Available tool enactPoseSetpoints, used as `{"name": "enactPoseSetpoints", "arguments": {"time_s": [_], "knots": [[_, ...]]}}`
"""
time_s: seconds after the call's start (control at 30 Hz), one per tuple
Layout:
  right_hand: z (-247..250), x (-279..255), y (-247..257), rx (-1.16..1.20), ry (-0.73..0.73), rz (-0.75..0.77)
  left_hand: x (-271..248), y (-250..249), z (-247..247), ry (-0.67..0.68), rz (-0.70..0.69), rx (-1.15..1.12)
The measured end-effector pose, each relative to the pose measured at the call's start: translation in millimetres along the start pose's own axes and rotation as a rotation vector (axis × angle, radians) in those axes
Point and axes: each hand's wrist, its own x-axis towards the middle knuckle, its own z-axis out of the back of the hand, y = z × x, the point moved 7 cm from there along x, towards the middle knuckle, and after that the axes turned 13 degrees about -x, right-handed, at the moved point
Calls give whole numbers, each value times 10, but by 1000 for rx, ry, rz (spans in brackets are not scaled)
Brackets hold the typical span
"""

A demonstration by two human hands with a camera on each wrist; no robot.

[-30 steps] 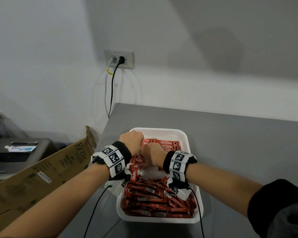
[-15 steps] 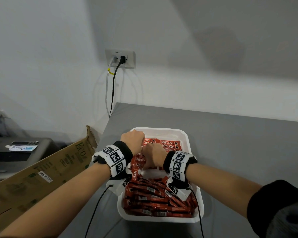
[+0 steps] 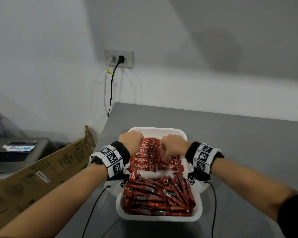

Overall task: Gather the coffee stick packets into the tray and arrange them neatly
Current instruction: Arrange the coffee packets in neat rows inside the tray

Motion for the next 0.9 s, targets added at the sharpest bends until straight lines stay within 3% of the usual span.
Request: {"name": "enactPoseSetpoints", "arguments": {"time_s": [0.1, 0.3, 0.43, 0.57, 0.7, 0.8, 0.9], "knots": [[-214, -90, -47, -61, 120, -2, 4, -30, -39, 10, -12, -7], [-335, -110, 34, -148, 161, 5, -18, -76, -50, -6, -31, -40], [-106, -112, -83, 273, 15, -90, -49, -73, -33, -33, -43, -205], [126, -242, 60, 724, -75, 25, -89, -181, 32, -92, -95, -538], [182, -331, 127, 947, -171, 32, -162, -236, 106, -148, -136, -639], [195, -374, 53, 1063, -363, 1, -239, -150, 170, -281, -72, -794], [137, -389, 37, 1128, -431, -64, -276, -121, 154, -292, -17, -959]]}}
